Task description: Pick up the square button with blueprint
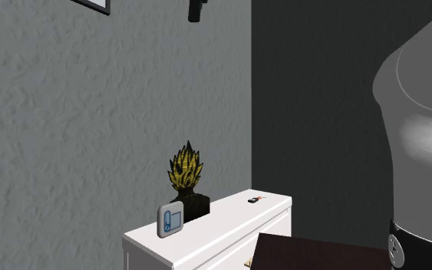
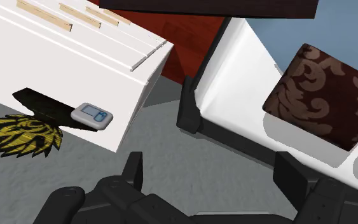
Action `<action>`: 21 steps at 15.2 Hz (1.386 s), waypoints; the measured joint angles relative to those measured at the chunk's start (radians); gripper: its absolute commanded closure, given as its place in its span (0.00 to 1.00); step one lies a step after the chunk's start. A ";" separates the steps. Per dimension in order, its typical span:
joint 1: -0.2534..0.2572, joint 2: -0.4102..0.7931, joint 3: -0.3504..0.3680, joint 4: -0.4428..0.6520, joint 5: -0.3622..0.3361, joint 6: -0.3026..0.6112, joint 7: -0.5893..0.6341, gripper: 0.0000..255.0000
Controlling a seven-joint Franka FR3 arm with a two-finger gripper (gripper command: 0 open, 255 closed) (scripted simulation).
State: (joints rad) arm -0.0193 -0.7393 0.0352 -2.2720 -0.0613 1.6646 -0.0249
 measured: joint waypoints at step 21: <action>0.048 0.357 -0.402 -0.195 -0.048 0.542 -0.635 0.00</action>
State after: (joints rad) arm 0.0290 -0.3822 -0.3669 -2.4668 -0.1094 2.2063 -0.6601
